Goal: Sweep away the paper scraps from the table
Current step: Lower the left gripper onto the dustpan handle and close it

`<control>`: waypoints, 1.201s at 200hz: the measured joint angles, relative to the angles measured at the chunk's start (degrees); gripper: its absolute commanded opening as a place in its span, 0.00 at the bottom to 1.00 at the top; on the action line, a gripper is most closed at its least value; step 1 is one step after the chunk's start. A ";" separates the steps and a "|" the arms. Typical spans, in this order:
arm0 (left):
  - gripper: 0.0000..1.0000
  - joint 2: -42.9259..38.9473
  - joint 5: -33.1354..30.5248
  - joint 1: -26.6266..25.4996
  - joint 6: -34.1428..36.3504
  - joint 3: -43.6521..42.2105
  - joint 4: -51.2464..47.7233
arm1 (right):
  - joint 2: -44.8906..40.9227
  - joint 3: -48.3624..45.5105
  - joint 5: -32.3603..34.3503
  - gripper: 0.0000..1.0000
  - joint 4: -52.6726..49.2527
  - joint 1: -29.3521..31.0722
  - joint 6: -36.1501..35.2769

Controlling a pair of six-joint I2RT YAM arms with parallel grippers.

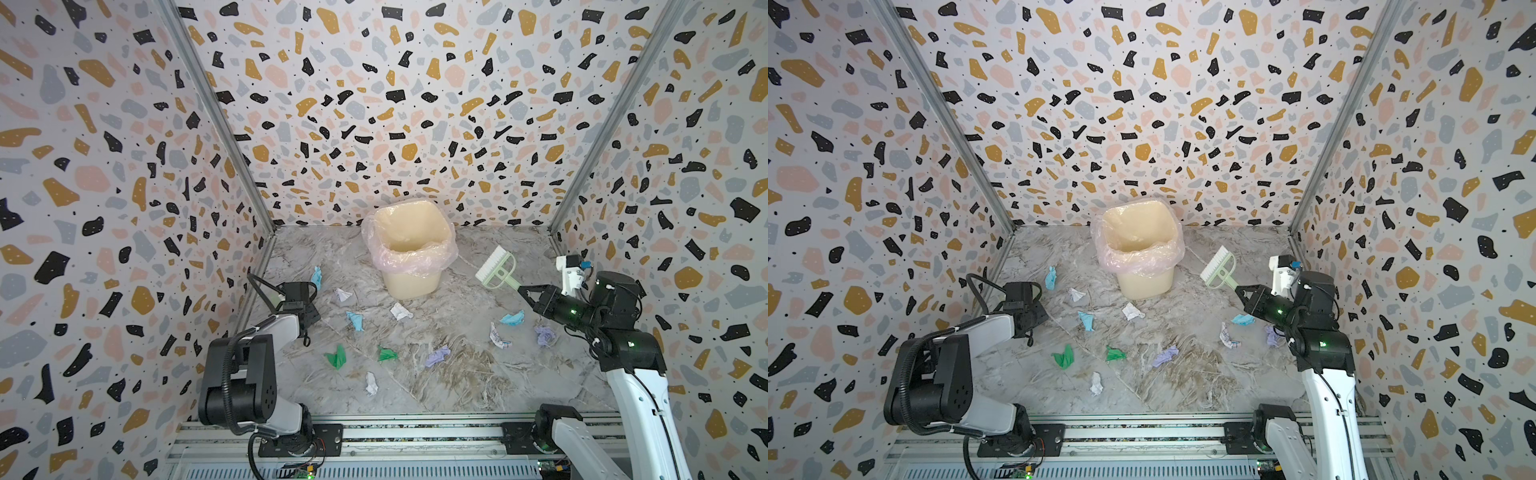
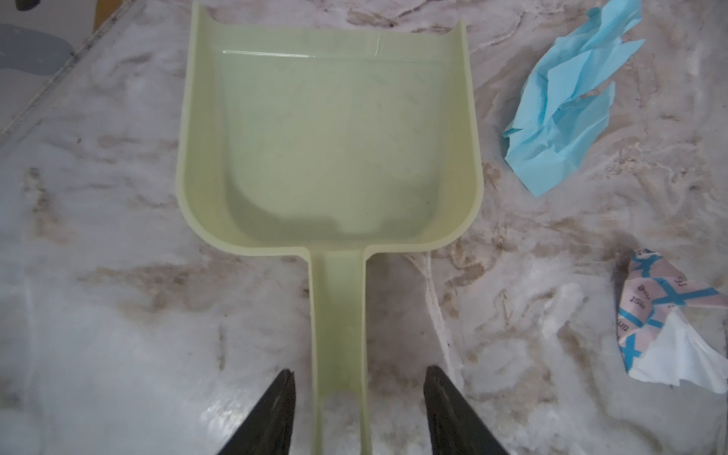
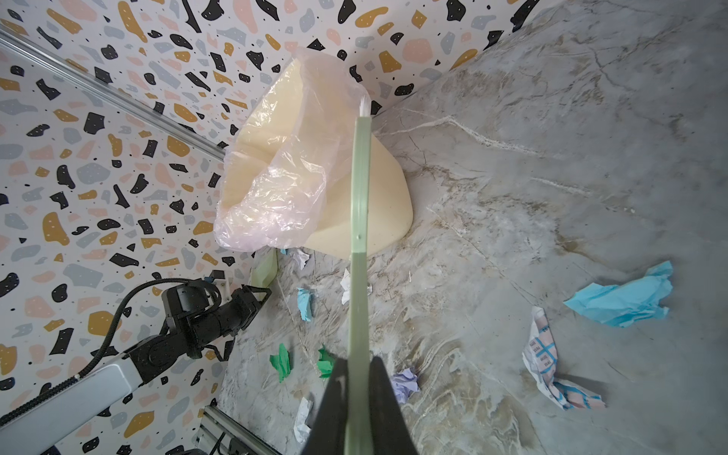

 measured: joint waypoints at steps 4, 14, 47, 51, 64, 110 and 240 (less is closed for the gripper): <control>0.51 0.20 -0.04 -0.04 -0.07 -0.11 0.35 | 0.02 0.00 0.00 0.00 0.00 0.00 0.00; 0.50 0.59 -0.28 -0.24 -0.22 -0.24 0.85 | 0.02 0.00 0.02 0.00 0.00 0.07 -0.02; 0.46 0.85 -1.68 -0.52 -0.39 -0.24 1.81 | 0.09 0.00 0.09 0.00 -0.02 0.09 -0.04; 0.46 0.87 -1.86 -0.52 -0.44 -0.24 1.81 | 0.11 0.00 0.09 0.00 -0.02 0.09 -0.04; 0.45 0.98 -2.19 -0.55 -0.46 -0.15 1.73 | 0.33 0.00 0.09 0.00 -0.02 0.09 -0.04; 0.41 3.67 -2.32 -0.55 -0.39 2.69 0.96 | 0.52 0.00 0.11 0.00 -0.04 0.09 -0.04; 0.31 5.18 -3.19 -0.55 -0.20 3.08 0.83 | 0.52 0.00 0.15 0.00 -0.04 0.09 -0.09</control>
